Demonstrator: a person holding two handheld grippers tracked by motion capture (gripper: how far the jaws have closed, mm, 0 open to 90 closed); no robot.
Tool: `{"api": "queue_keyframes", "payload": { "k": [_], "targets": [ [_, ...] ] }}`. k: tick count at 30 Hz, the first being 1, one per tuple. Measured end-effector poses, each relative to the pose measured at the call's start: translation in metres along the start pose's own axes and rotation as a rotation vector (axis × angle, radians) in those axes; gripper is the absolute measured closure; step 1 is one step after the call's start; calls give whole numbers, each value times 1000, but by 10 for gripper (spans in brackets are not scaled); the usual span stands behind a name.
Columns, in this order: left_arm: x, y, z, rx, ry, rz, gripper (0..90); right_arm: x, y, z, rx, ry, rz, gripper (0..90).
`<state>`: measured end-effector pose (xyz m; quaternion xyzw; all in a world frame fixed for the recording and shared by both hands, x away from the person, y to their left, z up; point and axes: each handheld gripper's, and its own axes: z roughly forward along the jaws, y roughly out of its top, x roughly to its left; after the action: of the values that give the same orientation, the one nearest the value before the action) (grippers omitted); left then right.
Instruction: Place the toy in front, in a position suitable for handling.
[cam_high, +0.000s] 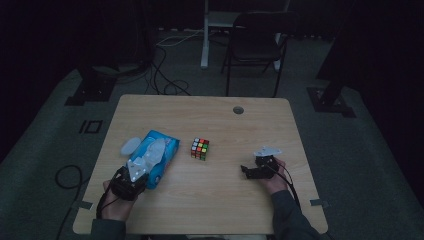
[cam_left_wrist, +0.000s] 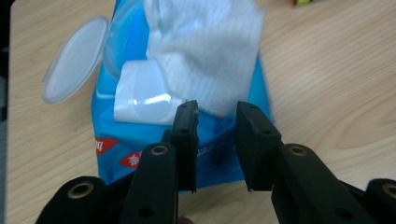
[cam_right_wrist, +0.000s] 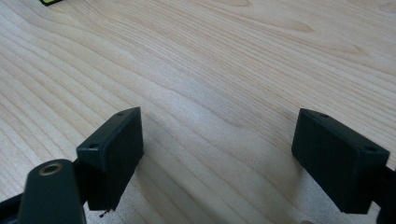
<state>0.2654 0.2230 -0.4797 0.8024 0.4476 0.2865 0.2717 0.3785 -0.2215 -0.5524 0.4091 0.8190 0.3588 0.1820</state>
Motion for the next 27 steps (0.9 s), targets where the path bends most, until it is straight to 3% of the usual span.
{"api": "queue_keyframes", "payload": {
  "k": [5,10,13,19,24,27],
  "targets": [
    [-14,8,-7,-83,-101,21,704,0,0,0,0,0,0,163],
    [-25,14,11,-92,-164,30,679,0,0,0,0,0,1,163],
    [-29,12,24,-114,-218,15,663,0,0,0,0,0,1,163],
    [-35,5,46,-100,-263,2,637,2,1,1,13,16,-15,122],
    [-43,2,59,-79,-286,17,602,9,6,1,13,-7,-30,193],
    [-52,0,67,-49,-290,40,589,13,11,0,-1,28,-33,216]
  ]
}}
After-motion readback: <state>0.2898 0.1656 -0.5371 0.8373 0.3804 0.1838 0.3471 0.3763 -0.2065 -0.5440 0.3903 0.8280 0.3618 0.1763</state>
